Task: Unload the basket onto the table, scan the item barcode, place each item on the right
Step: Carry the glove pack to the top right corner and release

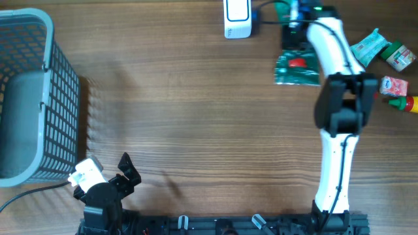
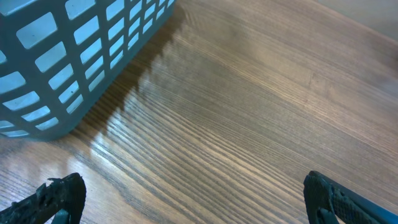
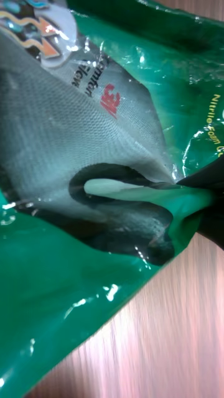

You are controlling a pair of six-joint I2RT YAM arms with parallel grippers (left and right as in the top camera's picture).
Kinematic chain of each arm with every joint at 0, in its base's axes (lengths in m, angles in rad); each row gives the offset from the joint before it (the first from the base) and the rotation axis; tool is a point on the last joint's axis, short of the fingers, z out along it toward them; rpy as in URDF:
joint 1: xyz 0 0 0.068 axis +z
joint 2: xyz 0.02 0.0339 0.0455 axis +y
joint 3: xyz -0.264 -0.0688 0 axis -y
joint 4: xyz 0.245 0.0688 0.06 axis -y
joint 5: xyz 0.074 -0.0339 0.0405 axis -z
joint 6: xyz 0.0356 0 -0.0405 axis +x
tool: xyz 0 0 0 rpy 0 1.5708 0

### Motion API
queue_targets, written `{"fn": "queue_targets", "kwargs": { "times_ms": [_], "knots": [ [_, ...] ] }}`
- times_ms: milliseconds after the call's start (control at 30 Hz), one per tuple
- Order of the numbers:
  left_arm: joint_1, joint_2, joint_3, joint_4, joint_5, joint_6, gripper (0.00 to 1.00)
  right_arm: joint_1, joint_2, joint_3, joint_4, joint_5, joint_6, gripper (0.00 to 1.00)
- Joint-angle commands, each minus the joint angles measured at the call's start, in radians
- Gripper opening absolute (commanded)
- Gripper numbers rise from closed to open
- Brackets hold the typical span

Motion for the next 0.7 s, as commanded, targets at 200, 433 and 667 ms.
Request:
{"fn": "queue_targets", "kwargs": {
  "times_ms": [200,433,667],
  "knots": [
    [0.005,-0.007,-0.005,0.002,-0.013,-0.01,1.0,-0.311,-0.042,-0.076,0.185,0.072,-0.088,0.05],
    [0.005,-0.007,-0.005,0.002,-0.013,-0.01,1.0,-0.39,-0.054,-0.058,0.177,0.061,-0.106,0.34],
    [0.005,-0.007,-0.005,0.002,-0.013,-0.01,1.0,-0.358,-0.187,-0.047,0.183,0.0,-0.071,1.0]
  ]
}}
